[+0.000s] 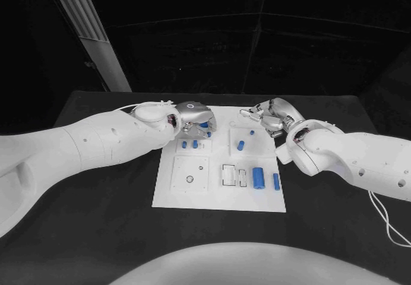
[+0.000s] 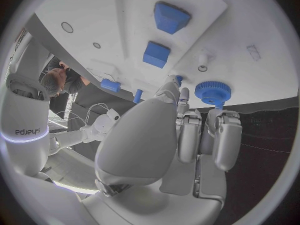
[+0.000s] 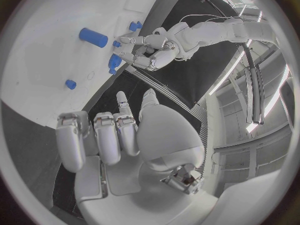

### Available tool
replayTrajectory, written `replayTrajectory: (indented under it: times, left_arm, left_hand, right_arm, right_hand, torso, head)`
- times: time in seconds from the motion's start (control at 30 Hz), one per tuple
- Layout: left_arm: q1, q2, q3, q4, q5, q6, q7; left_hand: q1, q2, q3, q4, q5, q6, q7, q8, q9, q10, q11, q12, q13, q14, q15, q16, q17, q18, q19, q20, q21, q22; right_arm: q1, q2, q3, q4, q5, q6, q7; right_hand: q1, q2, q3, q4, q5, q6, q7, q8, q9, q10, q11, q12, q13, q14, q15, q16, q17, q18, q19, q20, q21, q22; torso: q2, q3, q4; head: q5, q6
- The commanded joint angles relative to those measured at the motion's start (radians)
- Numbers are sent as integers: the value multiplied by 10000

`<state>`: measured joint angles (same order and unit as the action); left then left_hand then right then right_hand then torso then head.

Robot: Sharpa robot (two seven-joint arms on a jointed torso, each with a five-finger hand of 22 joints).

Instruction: Assemble the parts on the task board

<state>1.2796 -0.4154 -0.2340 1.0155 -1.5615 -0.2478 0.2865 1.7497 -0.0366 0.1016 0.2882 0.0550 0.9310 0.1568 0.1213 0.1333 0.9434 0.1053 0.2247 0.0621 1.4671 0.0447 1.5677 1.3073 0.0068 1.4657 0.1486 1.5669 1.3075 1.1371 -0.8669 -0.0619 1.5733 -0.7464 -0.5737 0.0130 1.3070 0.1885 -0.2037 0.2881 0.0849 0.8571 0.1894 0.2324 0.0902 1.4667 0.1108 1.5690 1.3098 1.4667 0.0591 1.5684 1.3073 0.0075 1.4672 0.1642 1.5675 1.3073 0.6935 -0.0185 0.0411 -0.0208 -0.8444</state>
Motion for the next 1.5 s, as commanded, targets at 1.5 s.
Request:
replayTrajectory:
  times: [1.5]
  left_arm:
    - [-35,209,9,-378,-396,957,-189]
  left_hand:
    - [231,320,797,-31,-61,1234,-160,153,-34,1325,-155,-43,-1,1037,-91,31,2634,-68,1051,-94,39,2633]
  right_arm:
    - [15,35,5,30,-35,152,-107]
  right_hand:
    - [94,-6,-84,3,44,-84,-17,41,8,1041,50,18,2610,1041,-15,24,2635,-75,1036,37,32,2635]
  torso:
    - [-1,-2,-6]
  head:
    - [-42,-36]
